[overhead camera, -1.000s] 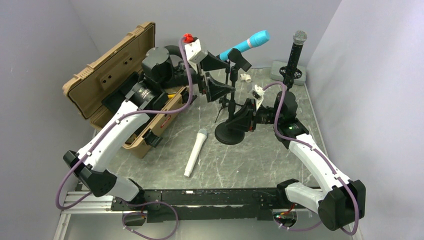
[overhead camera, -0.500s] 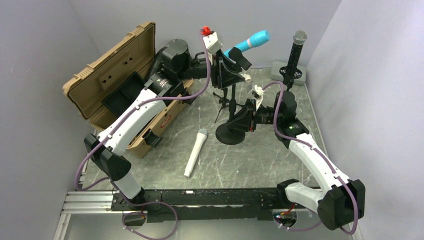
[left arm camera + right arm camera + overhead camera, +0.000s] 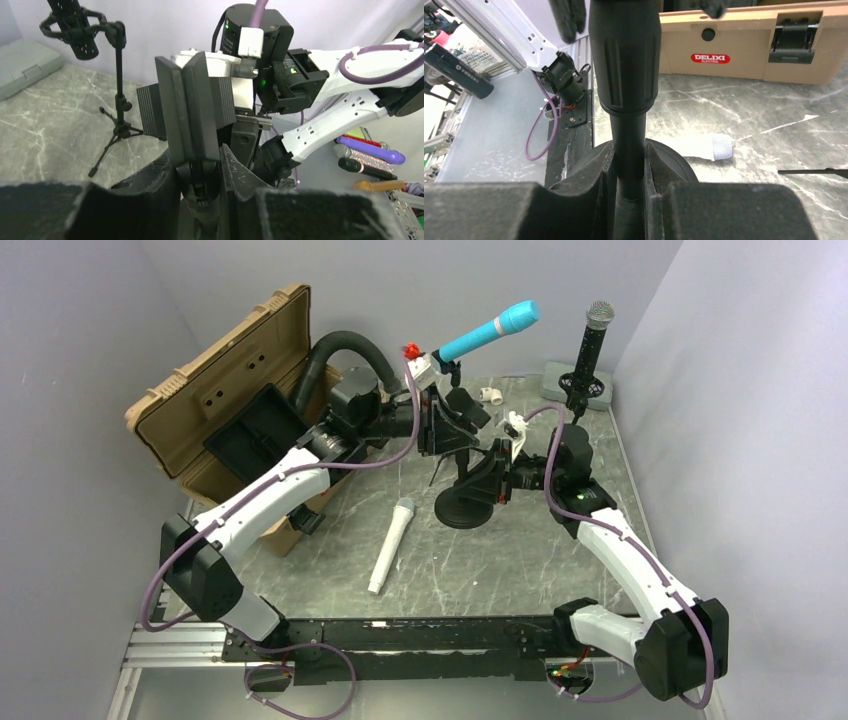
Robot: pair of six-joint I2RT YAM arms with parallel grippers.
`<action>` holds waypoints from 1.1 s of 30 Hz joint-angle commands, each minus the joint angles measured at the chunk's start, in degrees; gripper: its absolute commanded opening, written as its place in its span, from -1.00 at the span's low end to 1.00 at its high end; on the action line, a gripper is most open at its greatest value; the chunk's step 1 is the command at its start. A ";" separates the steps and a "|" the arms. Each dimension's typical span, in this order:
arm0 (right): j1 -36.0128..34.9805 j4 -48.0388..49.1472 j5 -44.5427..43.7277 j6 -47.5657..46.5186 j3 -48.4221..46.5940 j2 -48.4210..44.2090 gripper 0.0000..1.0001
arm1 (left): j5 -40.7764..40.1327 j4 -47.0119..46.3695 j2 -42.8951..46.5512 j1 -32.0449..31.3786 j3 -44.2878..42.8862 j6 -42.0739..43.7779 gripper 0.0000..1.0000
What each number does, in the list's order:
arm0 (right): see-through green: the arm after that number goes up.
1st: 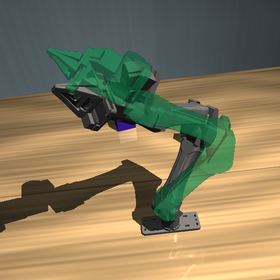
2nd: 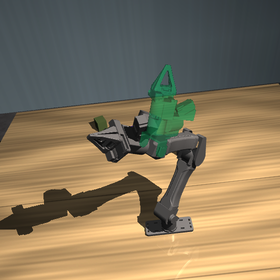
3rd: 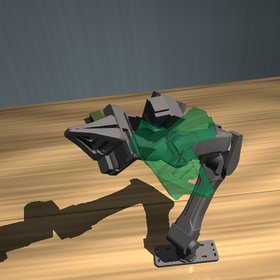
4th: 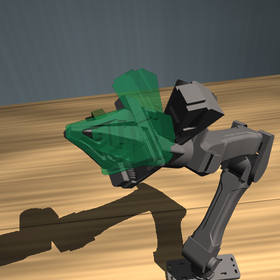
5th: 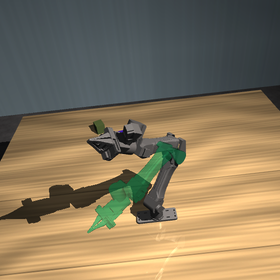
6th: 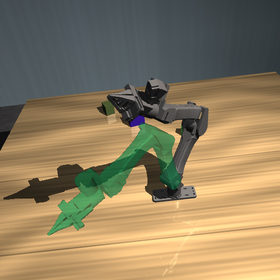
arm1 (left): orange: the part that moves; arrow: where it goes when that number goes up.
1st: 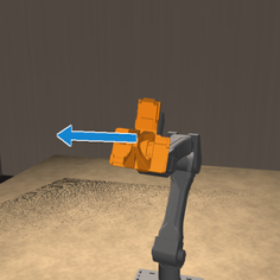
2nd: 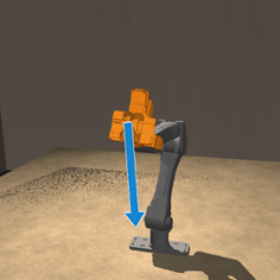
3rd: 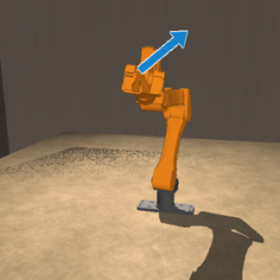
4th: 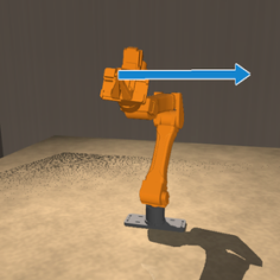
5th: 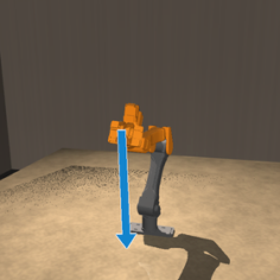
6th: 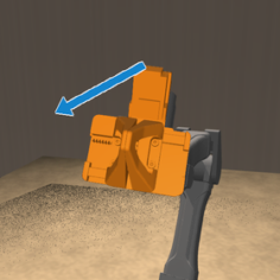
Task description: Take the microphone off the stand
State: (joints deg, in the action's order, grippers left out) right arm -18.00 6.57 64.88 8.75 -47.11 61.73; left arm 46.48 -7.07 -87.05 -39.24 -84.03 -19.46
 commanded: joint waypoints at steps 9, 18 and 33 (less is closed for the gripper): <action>2.08 9.89 3.16 4.05 -0.45 -3.88 -1.00 | 1.68 -5.74 0.72 0.65 6.35 0.24 0.63; 2.18 10.98 3.06 4.46 0.25 -3.46 -1.00 | 2.13 -8.25 -0.91 -0.28 7.11 -1.05 0.43; 2.31 9.61 2.30 2.61 0.87 -3.09 -1.00 | 4.73 -8.82 -4.00 -1.15 3.42 -2.78 -0.77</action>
State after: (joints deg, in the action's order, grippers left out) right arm -15.42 11.03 64.84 12.99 -45.23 59.94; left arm 51.22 -14.11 -90.30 -40.60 -78.22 -22.28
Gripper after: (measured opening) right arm 0.211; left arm 0.308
